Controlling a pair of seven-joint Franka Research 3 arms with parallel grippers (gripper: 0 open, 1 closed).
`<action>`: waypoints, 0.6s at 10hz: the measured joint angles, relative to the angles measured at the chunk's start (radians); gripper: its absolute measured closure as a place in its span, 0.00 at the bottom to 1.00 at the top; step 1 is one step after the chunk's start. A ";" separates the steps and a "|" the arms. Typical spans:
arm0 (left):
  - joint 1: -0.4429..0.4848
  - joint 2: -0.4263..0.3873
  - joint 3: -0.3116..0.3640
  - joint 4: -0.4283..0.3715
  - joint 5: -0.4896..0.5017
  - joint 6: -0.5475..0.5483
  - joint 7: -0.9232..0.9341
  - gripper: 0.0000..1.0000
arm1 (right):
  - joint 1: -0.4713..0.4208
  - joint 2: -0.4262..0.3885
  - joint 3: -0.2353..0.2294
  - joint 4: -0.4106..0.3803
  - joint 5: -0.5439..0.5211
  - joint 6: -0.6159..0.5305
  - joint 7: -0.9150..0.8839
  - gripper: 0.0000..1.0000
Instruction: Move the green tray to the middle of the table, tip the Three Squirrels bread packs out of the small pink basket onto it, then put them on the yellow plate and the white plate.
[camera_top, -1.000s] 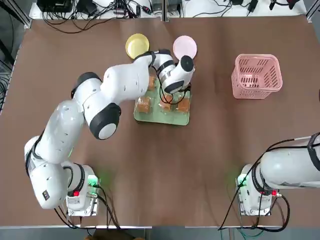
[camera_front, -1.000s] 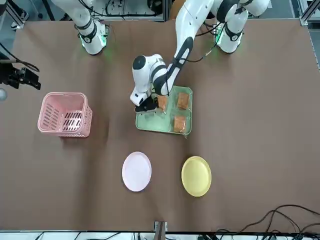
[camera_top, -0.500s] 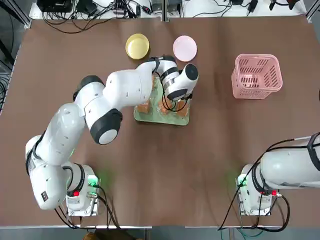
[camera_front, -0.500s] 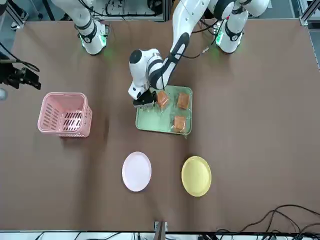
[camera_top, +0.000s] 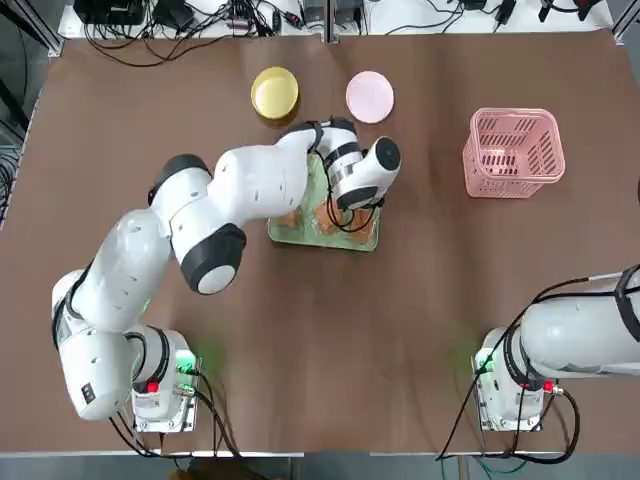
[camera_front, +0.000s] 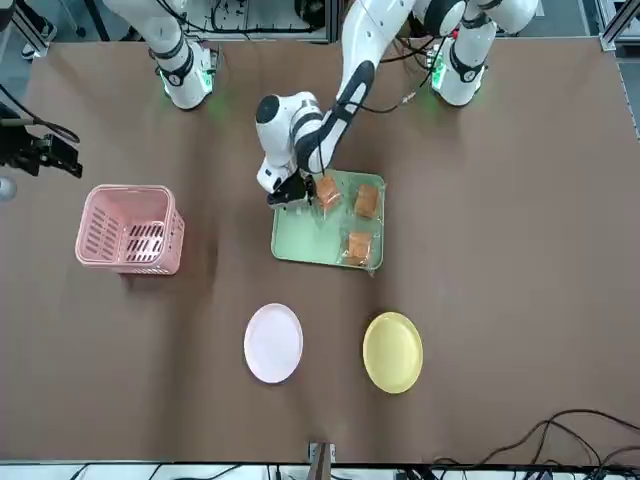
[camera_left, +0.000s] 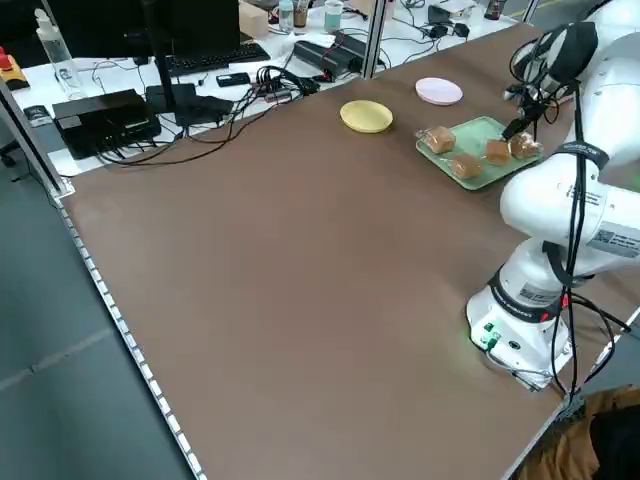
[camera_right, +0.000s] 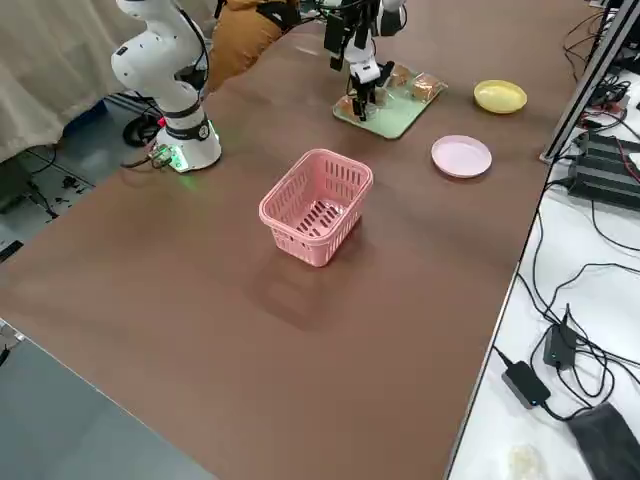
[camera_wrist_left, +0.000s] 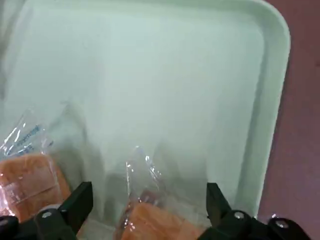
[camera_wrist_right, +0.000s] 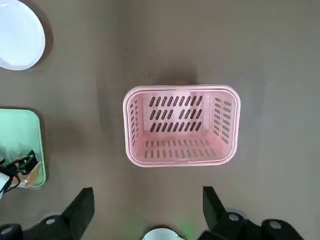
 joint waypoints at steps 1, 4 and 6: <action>-0.007 -0.002 0.000 0.001 0.000 -0.002 -0.016 0.00 | 0.000 0.000 0.000 0.000 0.000 0.000 0.000 0.04; -0.005 -0.038 0.008 0.011 -0.004 -0.011 -0.049 0.00 | 0.000 0.000 0.000 0.000 0.000 -0.001 0.000 0.04; 0.035 -0.105 0.015 0.016 -0.028 -0.084 -0.051 0.00 | 0.000 0.000 0.000 0.000 0.000 -0.001 0.000 0.04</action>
